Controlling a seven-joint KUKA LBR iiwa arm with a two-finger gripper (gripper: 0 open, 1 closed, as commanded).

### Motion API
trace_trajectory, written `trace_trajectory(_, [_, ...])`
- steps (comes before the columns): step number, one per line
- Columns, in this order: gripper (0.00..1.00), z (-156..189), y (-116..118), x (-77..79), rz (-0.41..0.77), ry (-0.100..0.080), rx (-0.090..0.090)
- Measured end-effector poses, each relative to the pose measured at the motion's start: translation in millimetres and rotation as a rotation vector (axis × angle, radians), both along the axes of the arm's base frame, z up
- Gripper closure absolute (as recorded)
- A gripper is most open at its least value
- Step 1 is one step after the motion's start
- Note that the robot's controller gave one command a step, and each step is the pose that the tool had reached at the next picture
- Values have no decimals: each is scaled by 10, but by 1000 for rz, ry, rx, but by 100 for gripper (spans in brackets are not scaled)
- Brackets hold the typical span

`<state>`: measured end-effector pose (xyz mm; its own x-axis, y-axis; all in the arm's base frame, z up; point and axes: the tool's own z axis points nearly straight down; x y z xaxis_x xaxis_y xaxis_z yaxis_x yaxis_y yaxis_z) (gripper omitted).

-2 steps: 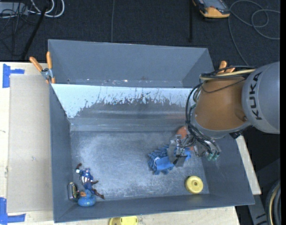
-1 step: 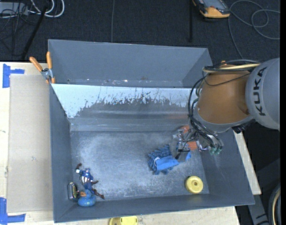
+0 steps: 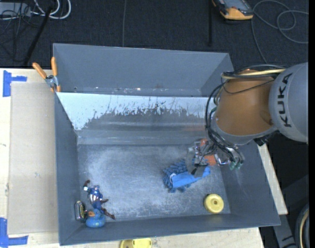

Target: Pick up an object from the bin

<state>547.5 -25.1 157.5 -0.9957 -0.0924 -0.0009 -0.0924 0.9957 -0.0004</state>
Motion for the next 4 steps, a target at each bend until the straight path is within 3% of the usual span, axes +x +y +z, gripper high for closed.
trace_trajectory(1, [0, -160, 45, 243, 157, 1, 1])
trace_trajectory(3, [0, -216, -74, 187, 130, 1, 2])
trace_trajectory(4, [0, -603, 6, 157, -81, 0, 1])
